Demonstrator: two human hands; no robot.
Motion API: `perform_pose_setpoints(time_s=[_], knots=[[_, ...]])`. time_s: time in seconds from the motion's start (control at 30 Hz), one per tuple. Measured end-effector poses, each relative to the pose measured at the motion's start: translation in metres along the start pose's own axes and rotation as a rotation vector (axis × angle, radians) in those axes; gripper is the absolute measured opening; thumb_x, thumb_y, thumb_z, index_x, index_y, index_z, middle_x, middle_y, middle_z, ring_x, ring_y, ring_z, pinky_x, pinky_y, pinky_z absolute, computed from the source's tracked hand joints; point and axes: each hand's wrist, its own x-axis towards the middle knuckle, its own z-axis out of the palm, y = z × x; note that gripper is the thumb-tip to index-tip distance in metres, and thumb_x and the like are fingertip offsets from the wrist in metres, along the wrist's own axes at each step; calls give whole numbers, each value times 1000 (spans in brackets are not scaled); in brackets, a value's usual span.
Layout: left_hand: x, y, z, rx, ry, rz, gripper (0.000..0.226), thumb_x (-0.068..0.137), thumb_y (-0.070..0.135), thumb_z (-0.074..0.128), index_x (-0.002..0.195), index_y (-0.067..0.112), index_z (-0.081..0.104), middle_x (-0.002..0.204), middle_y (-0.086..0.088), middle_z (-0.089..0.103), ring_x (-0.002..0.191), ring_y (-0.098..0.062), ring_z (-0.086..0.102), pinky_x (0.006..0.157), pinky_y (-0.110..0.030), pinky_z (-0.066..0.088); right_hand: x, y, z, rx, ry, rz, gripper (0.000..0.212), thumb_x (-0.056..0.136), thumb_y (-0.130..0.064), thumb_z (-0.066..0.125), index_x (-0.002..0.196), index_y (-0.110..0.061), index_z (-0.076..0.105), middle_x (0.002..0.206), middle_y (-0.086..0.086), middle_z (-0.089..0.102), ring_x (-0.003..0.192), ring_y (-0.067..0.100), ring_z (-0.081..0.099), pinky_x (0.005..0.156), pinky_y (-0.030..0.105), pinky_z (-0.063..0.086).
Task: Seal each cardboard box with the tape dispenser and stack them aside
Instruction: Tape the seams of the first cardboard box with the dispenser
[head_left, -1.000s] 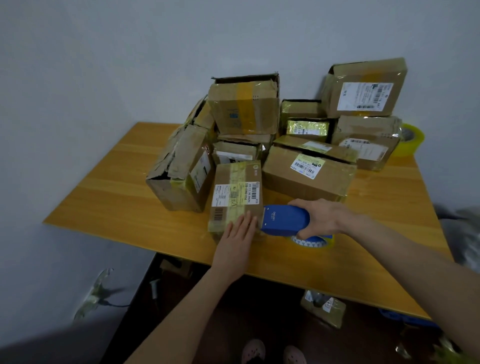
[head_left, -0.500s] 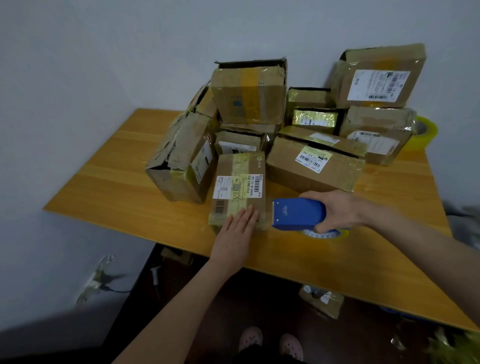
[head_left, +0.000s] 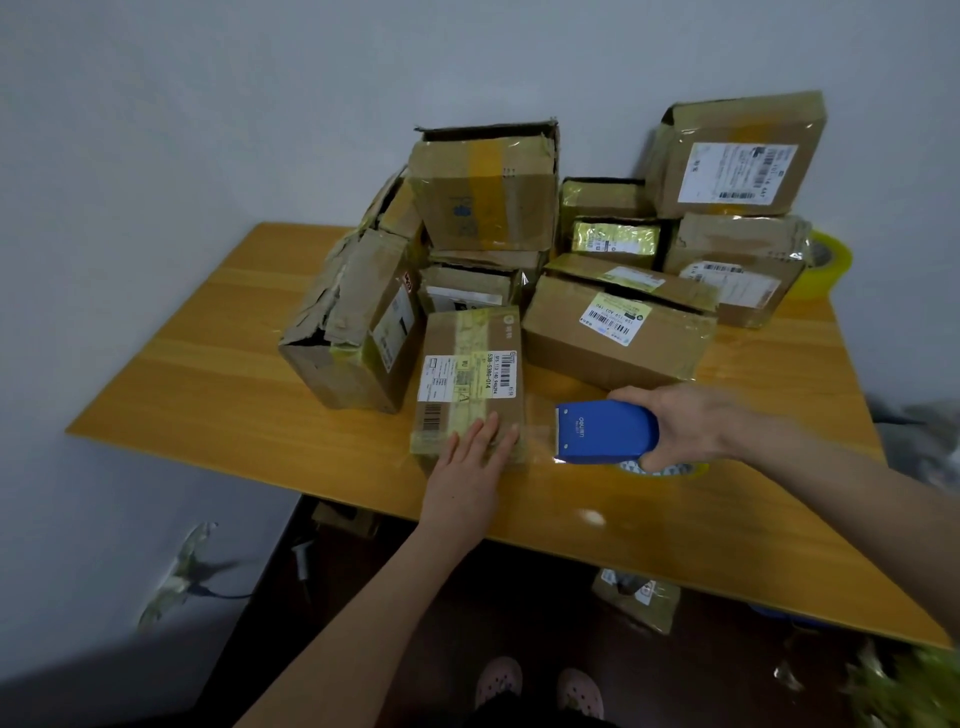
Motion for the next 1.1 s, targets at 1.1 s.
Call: perform_pose_setpoints(time_s=[1.1], knots=[[0, 8, 0, 60, -2, -24, 84, 94, 20, 45, 149, 31, -17, 160, -5, -8, 147, -23, -7, 120, -45, -2, 6, -12, -2, -103, -80, 53, 60, 75, -54, 63, 129, -47, 37, 96, -14, 59, 88, 15, 59, 71, 32, 54]])
